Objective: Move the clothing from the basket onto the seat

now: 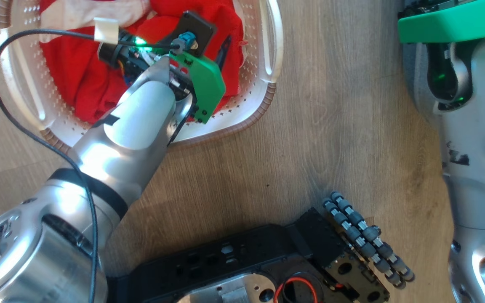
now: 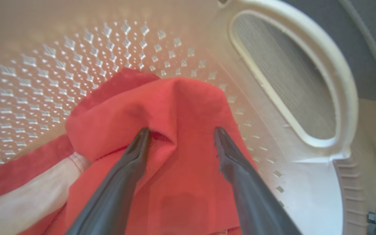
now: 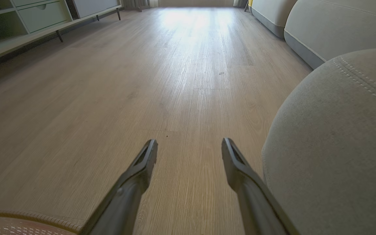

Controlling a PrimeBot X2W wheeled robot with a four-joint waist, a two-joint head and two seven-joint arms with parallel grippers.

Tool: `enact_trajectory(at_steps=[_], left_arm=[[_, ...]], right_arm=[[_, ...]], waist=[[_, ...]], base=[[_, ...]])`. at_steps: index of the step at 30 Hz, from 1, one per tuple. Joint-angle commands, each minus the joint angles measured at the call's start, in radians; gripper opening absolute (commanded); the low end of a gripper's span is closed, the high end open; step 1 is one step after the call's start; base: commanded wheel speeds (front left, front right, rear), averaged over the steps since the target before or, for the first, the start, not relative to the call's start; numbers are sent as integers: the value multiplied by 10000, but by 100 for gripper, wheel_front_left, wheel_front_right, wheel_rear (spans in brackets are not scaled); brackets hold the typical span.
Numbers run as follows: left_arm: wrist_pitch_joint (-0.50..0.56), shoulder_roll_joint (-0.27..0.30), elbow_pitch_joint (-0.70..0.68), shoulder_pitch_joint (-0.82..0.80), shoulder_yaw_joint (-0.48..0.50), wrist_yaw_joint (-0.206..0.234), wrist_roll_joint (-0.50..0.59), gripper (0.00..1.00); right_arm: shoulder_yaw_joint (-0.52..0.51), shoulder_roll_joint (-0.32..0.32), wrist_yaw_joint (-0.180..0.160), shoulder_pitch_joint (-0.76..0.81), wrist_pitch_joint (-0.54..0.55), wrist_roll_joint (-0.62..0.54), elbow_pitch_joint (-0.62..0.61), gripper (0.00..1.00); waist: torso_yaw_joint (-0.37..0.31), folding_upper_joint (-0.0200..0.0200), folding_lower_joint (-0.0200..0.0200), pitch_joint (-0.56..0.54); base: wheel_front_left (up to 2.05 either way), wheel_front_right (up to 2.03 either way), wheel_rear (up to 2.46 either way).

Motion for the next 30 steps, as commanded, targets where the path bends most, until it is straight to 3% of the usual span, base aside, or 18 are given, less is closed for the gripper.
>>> enact_trajectory(at_steps=[1, 12, 13, 14, 25, 30], left_arm=[[205, 76, 66, 69, -209, -17, -174, 100], [1224, 76, 880, 88, -1242, -157, -878, 99], [1259, 76, 914, 60, -1346, -142, -879, 35], [1317, 76, 945, 50, -1417, -162, -924, 0], [683, 76, 1000, -198, -1697, -119, -1378, 0], [-24, 76, 952, 86, -1761, -96, -1644, 0]], right_arm=[[150, 168, -2, 285, -63, 36, -397, 100], [373, 250, -2, 416, -63, -47, -443, 100], [389, 240, -2, 398, -63, -48, -440, 100], [403, 232, -2, 377, -63, -40, -434, 100], [458, 90, -2, 49, -63, 65, -407, 100], [424, -57, -2, 165, -63, 52, -239, 100]], waist=[[-97, 0, -1, 59], [-173, 0, -1, 88], [-168, 0, -1, 76], [-168, 0, -1, 59], [-35, 0, -1, -252], [286, 0, -1, -977]], base=[[0, 0, 0], [0, 0, 0], [0, 0, 0], [0, 0, 0], [0, 0, 0], [0, 0, 0]])
